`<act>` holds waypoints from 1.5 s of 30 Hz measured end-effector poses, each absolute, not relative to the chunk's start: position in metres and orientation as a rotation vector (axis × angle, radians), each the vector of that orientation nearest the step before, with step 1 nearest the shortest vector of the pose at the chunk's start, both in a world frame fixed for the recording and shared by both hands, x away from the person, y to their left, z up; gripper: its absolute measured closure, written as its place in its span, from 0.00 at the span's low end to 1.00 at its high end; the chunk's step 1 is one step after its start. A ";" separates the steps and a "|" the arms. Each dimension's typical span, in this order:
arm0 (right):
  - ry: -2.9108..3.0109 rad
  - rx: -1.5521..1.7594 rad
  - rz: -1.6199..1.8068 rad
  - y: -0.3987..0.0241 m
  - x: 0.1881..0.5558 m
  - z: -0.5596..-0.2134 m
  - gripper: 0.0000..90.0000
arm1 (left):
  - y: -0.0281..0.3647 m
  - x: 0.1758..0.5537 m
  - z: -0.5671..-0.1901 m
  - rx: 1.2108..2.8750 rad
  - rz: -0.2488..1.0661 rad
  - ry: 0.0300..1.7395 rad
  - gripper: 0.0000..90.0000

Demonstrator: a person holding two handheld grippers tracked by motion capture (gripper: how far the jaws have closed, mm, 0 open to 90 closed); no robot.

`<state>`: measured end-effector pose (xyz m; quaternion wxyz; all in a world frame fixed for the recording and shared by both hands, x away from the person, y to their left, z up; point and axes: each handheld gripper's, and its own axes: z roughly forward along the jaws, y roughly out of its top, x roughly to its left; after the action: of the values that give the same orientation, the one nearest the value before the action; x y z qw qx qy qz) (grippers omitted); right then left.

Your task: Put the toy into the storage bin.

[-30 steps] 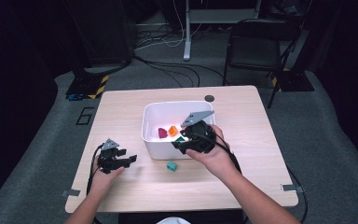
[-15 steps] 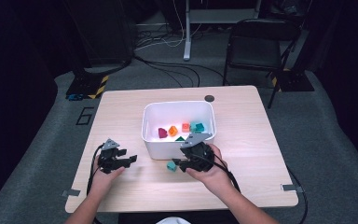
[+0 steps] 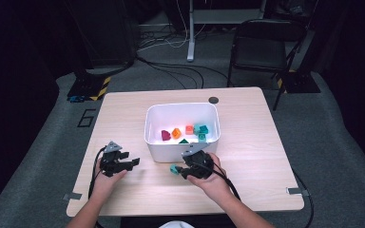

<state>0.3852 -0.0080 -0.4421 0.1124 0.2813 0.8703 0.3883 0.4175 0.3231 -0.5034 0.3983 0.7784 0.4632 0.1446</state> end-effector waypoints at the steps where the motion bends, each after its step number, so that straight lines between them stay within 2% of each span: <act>1: 2.558 0.837 1.135 -0.007 0.386 -0.444 0.56 | 0.323 0.417 -0.503 1.968 0.368 1.175 0.40; 31: 2.621 0.859 1.027 0.018 0.401 -0.499 0.57 | 0.323 0.417 -0.504 1.971 0.363 1.177 0.40; 35: 2.625 0.868 1.012 0.020 0.403 -0.503 0.61 | 0.323 0.417 -0.504 1.974 0.364 1.172 0.40; 40: 2.640 0.858 0.995 0.020 0.405 -0.505 0.73 | 0.323 0.417 -0.504 1.970 0.365 1.175 0.40; 45: 2.649 0.859 0.989 0.020 0.404 -0.503 0.74 | 0.324 0.417 -0.504 1.974 0.366 1.171 0.40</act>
<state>0.4035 0.0198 -0.5029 0.0930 0.2895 0.8925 0.3330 0.4173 0.3236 -0.5035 0.3972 0.7794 0.4624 0.1446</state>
